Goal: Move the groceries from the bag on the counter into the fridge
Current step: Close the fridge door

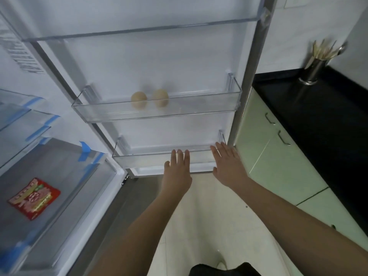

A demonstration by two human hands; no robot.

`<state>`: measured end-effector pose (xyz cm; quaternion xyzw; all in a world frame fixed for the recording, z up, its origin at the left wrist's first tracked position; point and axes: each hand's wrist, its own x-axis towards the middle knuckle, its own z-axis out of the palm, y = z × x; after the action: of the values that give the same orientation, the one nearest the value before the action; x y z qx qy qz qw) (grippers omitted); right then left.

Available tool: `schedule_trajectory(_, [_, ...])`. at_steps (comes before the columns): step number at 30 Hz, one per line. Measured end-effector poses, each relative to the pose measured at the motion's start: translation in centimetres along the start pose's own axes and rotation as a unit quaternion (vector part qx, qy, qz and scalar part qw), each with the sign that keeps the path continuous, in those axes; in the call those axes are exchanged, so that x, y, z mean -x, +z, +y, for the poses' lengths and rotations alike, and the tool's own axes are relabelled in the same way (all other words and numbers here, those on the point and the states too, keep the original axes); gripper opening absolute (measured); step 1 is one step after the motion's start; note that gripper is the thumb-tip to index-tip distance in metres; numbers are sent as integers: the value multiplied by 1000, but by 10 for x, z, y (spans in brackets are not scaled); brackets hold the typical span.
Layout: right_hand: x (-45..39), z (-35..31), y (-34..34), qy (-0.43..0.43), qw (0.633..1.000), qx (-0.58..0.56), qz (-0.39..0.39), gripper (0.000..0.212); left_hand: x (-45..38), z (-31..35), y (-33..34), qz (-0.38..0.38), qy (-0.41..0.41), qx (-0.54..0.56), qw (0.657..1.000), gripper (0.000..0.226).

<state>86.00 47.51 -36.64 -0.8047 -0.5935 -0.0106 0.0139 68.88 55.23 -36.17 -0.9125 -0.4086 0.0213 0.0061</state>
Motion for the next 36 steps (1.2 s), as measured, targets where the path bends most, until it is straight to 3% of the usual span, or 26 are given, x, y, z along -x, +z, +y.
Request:
schedule_trajectory(7, [32, -28, 6, 41, 999, 16, -9, 84, 24, -12, 12, 22, 17, 21, 999, 77])
schedule_trajectory(18, [85, -64, 3, 14, 998, 51, -18, 81, 68, -47, 30, 37, 64, 43, 996, 86])
schedule_trajectory(24, [101, -76, 4, -5, 998, 61, -25, 77, 83, -55, 27, 56, 33, 145, 987, 79])
schedule_trajectory(30, [139, -81, 15, -95, 993, 47, 54, 80, 103, -37, 14, 66, -49, 222, 972, 60])
schedule_trajectory(36, [174, -64, 5, -196, 971, -97, 94, 64, 131, -9, 0, 68, -73, 249, 963, 51])
